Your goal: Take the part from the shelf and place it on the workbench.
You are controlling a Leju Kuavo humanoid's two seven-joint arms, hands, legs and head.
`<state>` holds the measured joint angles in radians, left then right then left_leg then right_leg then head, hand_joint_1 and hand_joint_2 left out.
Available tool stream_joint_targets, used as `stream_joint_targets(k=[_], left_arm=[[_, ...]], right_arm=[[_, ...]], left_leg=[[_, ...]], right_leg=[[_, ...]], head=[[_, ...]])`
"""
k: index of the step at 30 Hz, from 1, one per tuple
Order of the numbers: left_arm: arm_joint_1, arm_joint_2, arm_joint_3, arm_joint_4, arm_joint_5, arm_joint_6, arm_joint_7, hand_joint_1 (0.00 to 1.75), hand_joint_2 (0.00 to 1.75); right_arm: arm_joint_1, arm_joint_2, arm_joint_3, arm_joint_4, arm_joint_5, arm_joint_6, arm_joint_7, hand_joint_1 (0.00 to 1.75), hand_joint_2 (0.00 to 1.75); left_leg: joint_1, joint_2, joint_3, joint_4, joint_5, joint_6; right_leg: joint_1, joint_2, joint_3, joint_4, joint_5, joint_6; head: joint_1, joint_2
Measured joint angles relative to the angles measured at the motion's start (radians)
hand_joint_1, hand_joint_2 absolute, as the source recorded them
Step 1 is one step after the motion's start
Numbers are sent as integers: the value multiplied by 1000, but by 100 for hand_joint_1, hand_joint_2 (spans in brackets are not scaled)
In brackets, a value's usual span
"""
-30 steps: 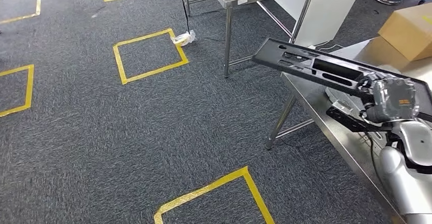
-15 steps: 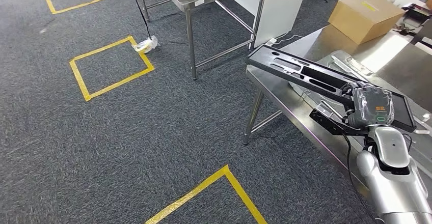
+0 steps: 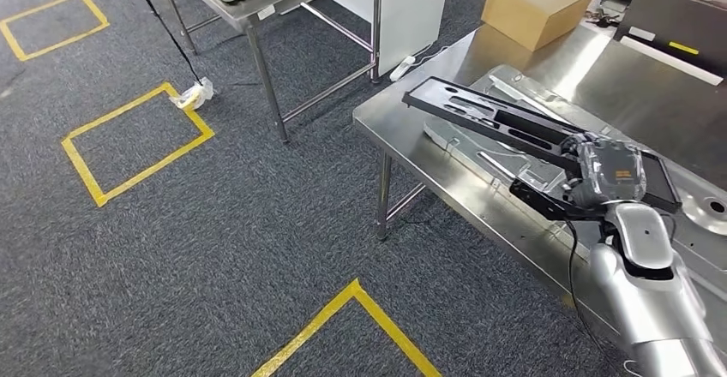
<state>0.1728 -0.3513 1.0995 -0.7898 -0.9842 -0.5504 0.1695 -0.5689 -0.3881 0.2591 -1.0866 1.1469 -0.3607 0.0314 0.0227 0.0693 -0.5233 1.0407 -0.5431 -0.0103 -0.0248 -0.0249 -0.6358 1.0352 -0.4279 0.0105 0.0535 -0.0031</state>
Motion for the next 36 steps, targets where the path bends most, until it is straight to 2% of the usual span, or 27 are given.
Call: stream_joint_targets(k=[2, 3, 4, 5, 6, 7, 9, 10, 11, 12, 13, 14, 15, 16, 17, 18, 19, 20, 21, 22, 24, 26, 27, 30, 32, 36], left_arm=[[7, -2, -10, 14, 29, 32, -9, 0, 175], [12, -2, -19, 19, 51, 39, -2, 0, 175], [19, -2, -30, 21, 78, 42, 9, 0, 175], [26, -3, -44, 22, 113, 44, 24, 0, 175], [34, -3, -59, 22, 154, 44, 44, 0, 175], [43, -3, -80, 19, 196, 44, 64, 0, 175], [61, -2, -127, 7, 263, 42, 98, 0, 175], [70, -2, -147, 0, 281, 40, 108, 0, 175], [77, -1, -162, -5, 292, 39, 114, 0, 175], [81, -1, -175, -10, 298, 38, 118, 0, 175], [84, -1, -185, -14, 302, 36, 120, 0, 175], [86, -2, -195, -18, 307, 35, 123, 0, 175], [89, -2, -207, -24, 316, 34, 125, 0, 175], [95, -3, -219, -30, 329, 34, 128, 0, 175], [101, -3, -230, -37, 345, 34, 133, 0, 175], [108, -3, -241, -43, 361, 35, 138, 0, 175], [113, -3, -250, -48, 373, 36, 143, 0, 175], [117, -3, -256, -51, 382, 39, 146, 0, 175], [120, -4, -262, -55, 389, 45, 147, 0, 175], [124, -4, -270, -59, 397, 52, 149, 0, 175], [130, -4, -288, -72, 416, 65, 159, 0, 175], [136, -4, -306, -87, 430, 62, 178, 0, 175], [137, -4, -311, -95, 432, 57, 186, 0, 131], [140, -4, -315, -106, 447, 69, 198, 0, 0], [143, -4, -317, -114, 467, 76, 212, 0, 0], [146, -4, -314, -133, 465, 56, 227, 0, 0]], right_arm=[[17, -25, -21, -7, -20, 2, -20, 175, 175], [26, -30, -30, -9, -22, 4, -29, 175, 175], [34, -32, -36, -11, -22, 6, -36, 175, 175], [43, -33, -41, -13, -18, 9, -41, 175, 175], [49, -34, -43, -14, -12, 12, -44, 175, 175], [54, -34, -46, -14, -6, 13, -46, 175, 175], [57, -33, -49, -14, 2, 14, -47, 175, 175], [57, -33, -51, -14, 5, 14, -45, 175, 175], [58, -32, -52, -13, 6, 14, -44, 175, 175], [59, -32, -53, -12, 8, 14, -43, 175, 175], [60, -32, -54, -11, 9, 14, -43, 175, 175], [62, -34, -55, -10, 9, 14, -42, 175, 175], [61, -36, -56, -8, 11, 14, -39, 175, 175], [56, -37, -57, -6, 14, 15, -34, 175, 175], [52, -37, -57, -1, 17, 19, -27, 175, 175], [46, -37, -58, 5, 20, 24, -20, 175, 175], [44, -36, -58, 12, 22, 31, -15, 131, 131], [45, -36, -57, 20, 23, 39, -11, 87, 87], [46, -36, -57, 29, 25, 48, -7, 44, 44], [45, -36, -57, 37, 26, 58, -1, 0, 0], [35, -35, -57, 62, 30, 79, 10, 0, 0], [18, -29, -55, 100, 35, 87, 11, 0, 0], [10, -23, -54, 122, 39, 87, 9, 0, 0], [-9, -1, -44, 180, 45, 85, 10, 0, 0], [-21, 17, -33, 210, 49, 85, 16, 0, 0], [-39, 59, -10, 254, 62, 84, 32, 0, 0]], left_leg=[[1, -43, -54, 117, -58, 4], [0, -53, -95, 193, -87, 7], [-2, -58, -133, 256, -102, 11], [-5, -60, -157, 287, -98, 16], [-8, -63, -165, 280, -73, 23], [-11, -70, -153, 230, -30, 31], [-17, -117, -107, 88, 51, 52], [-18, -139, -88, 37, 72, 58], [-20, -154, -77, 9, 79, 62], [-22, -154, -73, 2, 77, 62], [-23, -142, -69, -4, 79, 61], [-22, -130, -65, -12, 83, 63], [-19, -119, -60, -22, 87, 64], [-16, -108, -55, -31, 91, 67], [-15, -98, -50, -36, 93, 68], [-15, -89, -48, -38, 92, 69], [-14, -81, -47, -37, 90, 69], [-12, -73, -45, -35, 87, 68], [-10, -66, -44, -33, 83, 65], [-7, -61, -43, -28, 79, 61], [-4, -54, -43, -17, 68, 49], [-6, -50, -42, -11, 60, 36], [-8, -50, -41, -11, 57, 35], [-8, -50, -37, -15, 56, 49], [-5, -49, -32, -21, 58, 49], [-2, -50, -27, -30, 62, 32]], right_leg=[[4, 17, 8, -2, -4, -14], [9, 29, 9, -2, -6, -19], [13, 44, 10, -1, -7, -23], [18, 60, 12, -1, -8, -26], [21, 77, 14, 0, -10, -27], [23, 95, 16, 0, -10, -28], [25, 126, 17, 2, -12, -26], [23, 139, 15, 3, -12, -22], [19, 151, 13, 4, -13, -17], [16, 164, 10, 4, -12, -11], [13, 175, 7, 2, -10, -3], [13, 171, 5, 4, -11, 2], [15, 149, -1, 15, -18, 8], [16, 117, -14, 42, -36, 14], [15, 79, -34, 87, -63, 18], [12, 52, -61, 143, -90, 24], [7, 40, -87, 196, -110, 30], [0, 35, -101, 227, -115, 37], [-6, 31, -99, 223, -101, 43], [-13, 27, -78, 183, -73, 50], [-20, 19, -15, 62, -24, 59], [-15, 19, 18, 1, -13, 52], [-12, 22, 21, 0, -15, 45], [-12, 25, 25, -3, -15, 34], [-8, 26, 27, -3, -18, 28], [-5, 25, 28, -3, -19, 20]], head=[[-2, 0], [-2, 0], [-2, 0], [-2, 0], [-2, 0], [-2, 0], [-1, 0], [-2, 0], [-2, 0], [-2, 0], [-2, 0], [-2, 0], [1, 0], [4, 0], [7, 0], [10, 0], [10, 0], [10, 0], [10, 0], [10, 0], [11, 0], [10, 0], [9, 0], [8, 0], [8, 0], [8, 0]])
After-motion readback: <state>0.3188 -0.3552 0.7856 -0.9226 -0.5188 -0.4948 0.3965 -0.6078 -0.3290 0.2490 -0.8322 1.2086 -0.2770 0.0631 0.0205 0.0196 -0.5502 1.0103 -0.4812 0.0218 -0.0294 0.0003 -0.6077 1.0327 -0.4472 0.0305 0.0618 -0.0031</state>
